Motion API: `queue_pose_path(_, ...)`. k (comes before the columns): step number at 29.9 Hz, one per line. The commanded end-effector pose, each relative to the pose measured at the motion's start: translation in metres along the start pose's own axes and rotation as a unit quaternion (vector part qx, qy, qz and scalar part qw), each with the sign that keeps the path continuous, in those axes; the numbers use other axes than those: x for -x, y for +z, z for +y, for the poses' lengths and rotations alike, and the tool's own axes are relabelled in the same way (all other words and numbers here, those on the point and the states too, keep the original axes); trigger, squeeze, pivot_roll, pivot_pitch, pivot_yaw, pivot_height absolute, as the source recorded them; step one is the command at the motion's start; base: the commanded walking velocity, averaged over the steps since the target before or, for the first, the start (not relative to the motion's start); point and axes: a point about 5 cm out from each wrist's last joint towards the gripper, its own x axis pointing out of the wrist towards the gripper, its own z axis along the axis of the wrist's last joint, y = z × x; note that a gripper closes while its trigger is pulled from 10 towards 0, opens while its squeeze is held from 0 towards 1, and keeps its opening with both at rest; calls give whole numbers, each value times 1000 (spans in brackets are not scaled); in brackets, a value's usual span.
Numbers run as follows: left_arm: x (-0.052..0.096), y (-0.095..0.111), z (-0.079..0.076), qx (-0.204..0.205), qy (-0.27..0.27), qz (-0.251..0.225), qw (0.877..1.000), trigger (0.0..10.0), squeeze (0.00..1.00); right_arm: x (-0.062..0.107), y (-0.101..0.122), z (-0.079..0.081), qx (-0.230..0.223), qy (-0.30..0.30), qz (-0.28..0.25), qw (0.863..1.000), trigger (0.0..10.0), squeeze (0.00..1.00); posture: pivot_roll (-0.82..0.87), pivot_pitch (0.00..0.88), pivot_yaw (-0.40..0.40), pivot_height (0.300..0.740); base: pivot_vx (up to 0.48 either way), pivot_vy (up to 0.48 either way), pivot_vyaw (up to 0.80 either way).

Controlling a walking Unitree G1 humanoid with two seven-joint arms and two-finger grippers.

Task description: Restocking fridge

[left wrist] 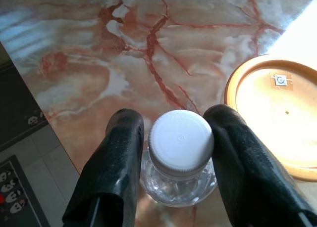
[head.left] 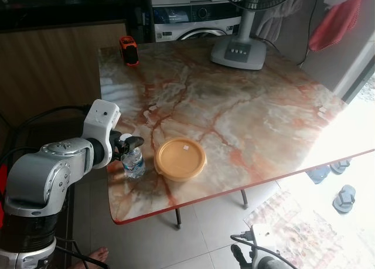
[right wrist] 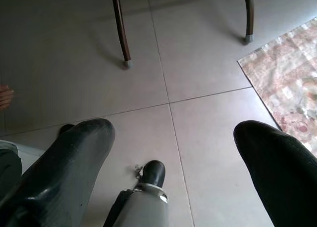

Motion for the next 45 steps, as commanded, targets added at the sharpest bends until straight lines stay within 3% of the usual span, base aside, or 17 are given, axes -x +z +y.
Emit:
queue_pose_path(1,1,2,-3,-14,-6,0,1000,0,0,0,-1,0,7,-3,4,1000,10000,0,176,33,-67,740,0,0,0)
queue_pose_path(19,0,-4,-7,-12,-15,15,1000,0,0,-2,0,7,11,0,5,1000,10000,0,170,38,-67,740,0,0,0)
queue_pose_path(27,3,0,5,-46,49,14,998,0,0,-2,0,6,8,0,5,1000,10000,0,174,36,-67,740,0,0,0)
queue_pose_path(35,5,23,15,-47,129,-96,986,0,0,-1,0,4,2,-8,4,1000,10000,0,172,36,-65,740,0,0,0)
queue_pose_path(37,6,25,15,-50,136,-103,984,0,0,-1,0,3,1,-9,3,1000,10000,0,172,36,-65,740,0,0,0)
queue_pose_path(39,10,34,16,-61,177,-168,968,0,0,0,-1,-3,-1,-13,4,1000,10000,0,167,36,-66,740,0,0,0)
queue_pose_path(40,10,34,16,-61,177,-168,968,0,0,0,-1,-3,-1,-13,4,1000,10000,0,167,36,-66,740,0,0,0)
queue_pose_path(41,13,39,14,-64,186,-205,959,2824,0,1,-2,-4,-3,-14,4,1000,10000,0,168,36,-66,740,0,0,0)
queue_pose_path(42,13,40,12,-68,187,-222,954,10000,0,1,-2,-5,-4,-15,5,1000,10000,0,172,37,-66,740,0,0,0)
queue_pose_path(45,17,42,5,-87,211,-284,931,10000,0,2,-3,-7,-11,-20,5,1000,10000,0,161,36,-63,740,0,0,0)
